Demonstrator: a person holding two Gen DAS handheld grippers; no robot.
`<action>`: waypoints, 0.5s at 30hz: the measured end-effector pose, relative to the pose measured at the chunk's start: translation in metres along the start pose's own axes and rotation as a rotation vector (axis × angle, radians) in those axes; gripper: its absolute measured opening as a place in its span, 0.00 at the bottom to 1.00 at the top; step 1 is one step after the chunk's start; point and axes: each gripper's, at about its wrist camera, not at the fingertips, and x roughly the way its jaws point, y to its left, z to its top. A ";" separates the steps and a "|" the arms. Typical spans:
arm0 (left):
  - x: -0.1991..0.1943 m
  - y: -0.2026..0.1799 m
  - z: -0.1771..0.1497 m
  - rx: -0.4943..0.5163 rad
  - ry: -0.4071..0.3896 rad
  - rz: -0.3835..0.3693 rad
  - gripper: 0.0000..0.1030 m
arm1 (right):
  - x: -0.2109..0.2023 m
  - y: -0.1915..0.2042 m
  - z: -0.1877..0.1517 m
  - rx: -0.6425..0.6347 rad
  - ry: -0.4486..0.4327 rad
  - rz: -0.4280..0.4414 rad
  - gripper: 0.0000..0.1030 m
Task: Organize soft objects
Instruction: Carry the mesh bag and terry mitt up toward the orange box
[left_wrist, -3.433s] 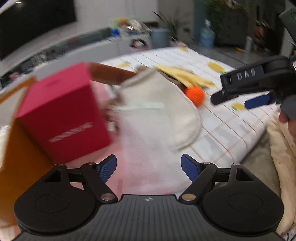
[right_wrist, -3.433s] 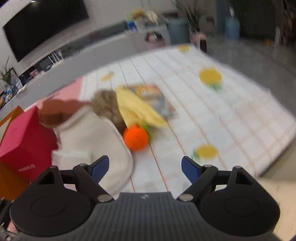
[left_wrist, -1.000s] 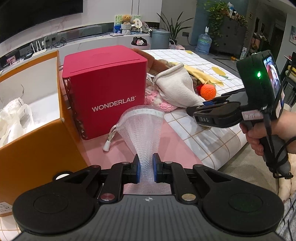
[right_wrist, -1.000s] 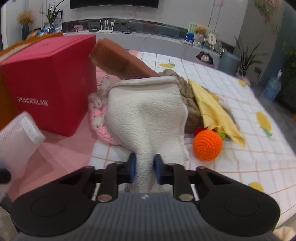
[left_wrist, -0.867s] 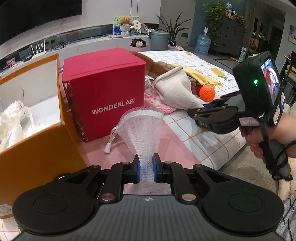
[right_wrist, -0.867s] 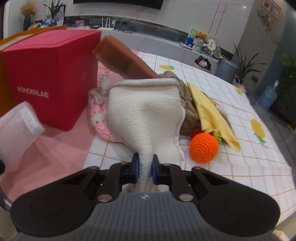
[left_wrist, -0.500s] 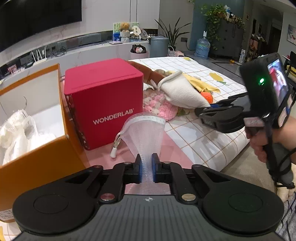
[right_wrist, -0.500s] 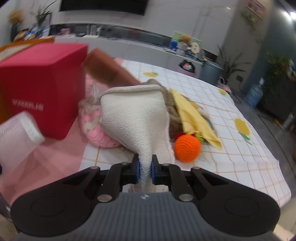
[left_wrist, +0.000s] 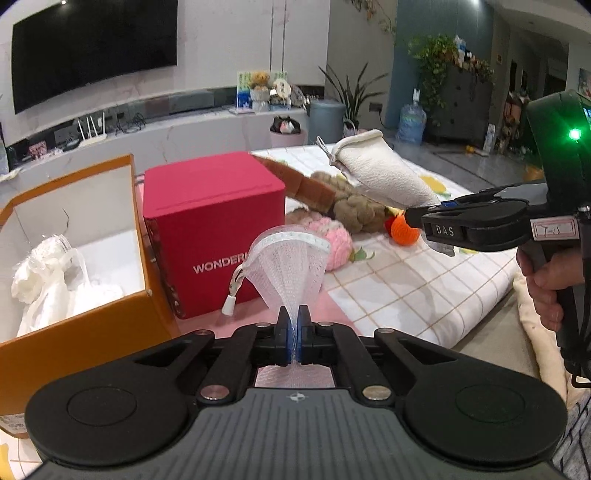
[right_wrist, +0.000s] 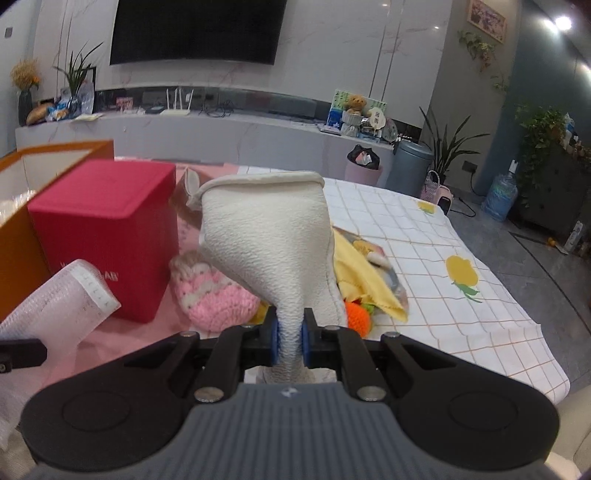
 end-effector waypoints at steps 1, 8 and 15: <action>-0.002 -0.002 0.000 -0.001 -0.010 0.004 0.02 | -0.002 -0.002 0.001 0.009 -0.004 0.002 0.10; -0.024 -0.008 0.012 0.026 -0.093 0.005 0.02 | -0.023 -0.004 0.009 -0.014 -0.080 0.002 0.10; -0.045 -0.011 0.031 0.052 -0.154 0.030 0.02 | -0.050 0.001 0.018 -0.048 -0.169 0.021 0.10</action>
